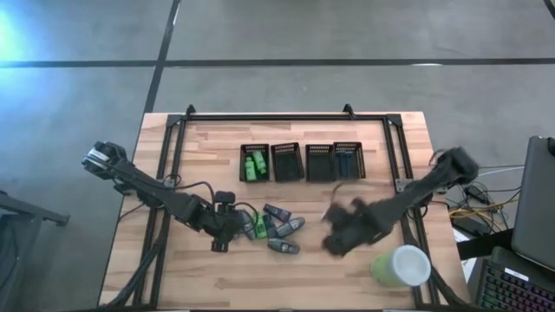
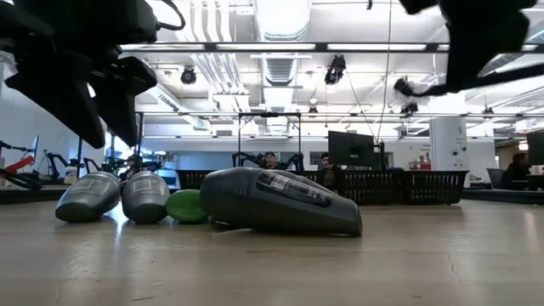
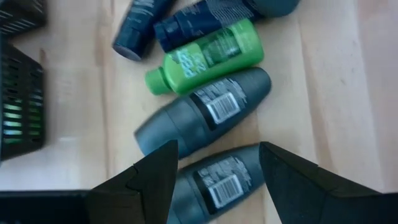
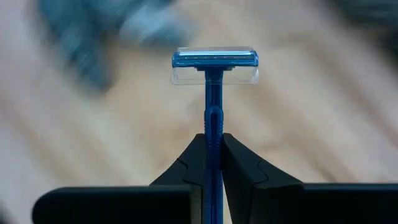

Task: Pick & Place Travel size toiletries
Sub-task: Put the razor into the right black basket, then put the roll-on into the center left black basket

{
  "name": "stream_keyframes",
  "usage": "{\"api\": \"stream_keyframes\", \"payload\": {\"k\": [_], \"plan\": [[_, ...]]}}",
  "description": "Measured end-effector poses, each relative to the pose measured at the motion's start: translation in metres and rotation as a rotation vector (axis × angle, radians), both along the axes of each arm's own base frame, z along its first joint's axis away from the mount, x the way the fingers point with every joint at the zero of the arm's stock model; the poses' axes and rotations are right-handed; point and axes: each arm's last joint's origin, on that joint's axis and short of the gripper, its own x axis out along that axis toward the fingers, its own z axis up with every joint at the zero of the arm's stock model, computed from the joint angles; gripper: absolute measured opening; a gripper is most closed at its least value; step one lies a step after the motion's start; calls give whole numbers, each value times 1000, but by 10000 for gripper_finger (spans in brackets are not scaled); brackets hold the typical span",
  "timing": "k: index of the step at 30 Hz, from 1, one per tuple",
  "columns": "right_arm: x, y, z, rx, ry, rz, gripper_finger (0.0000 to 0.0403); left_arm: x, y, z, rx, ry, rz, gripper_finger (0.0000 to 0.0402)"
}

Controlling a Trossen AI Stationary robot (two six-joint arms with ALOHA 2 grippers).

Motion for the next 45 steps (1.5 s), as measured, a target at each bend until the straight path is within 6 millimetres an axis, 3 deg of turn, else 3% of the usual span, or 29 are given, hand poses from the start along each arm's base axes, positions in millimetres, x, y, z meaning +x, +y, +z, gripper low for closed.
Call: {"api": "stream_keyframes", "payload": {"k": [4, 9, 14, 21, 27, 33, 41, 45], "plan": [[-37, -48, 8, -45, -102, -406, 23, 0, 1, 0, 31, -18, 20, 229], [-74, -100, 5, -20, -259, -696, 23, 1, 1, 1, 39, -23, 13, 230], [-90, -141, -6, -50, -335, -787, 24, 1, 1, 1, 39, -22, 13, 230], [-85, -187, -41, -16, -333, -773, 31, 1, 1, 0, 20, -16, 14, 230], [-88, -207, -66, -42, -195, -809, 33, 1, 1, 0, 9, -17, 28, 229], [-82, -216, -71, -66, -195, -776, 55, 1, 1, 0, -5, -18, 51, 229], [-80, -222, -74, -76, -183, -774, 137, 1, 0, 0, -21, -14, 43, 230], [-79, -218, -71, -81, -193, -718, 187, 1, -1, 0, -3, -1, -44, 230]]}}
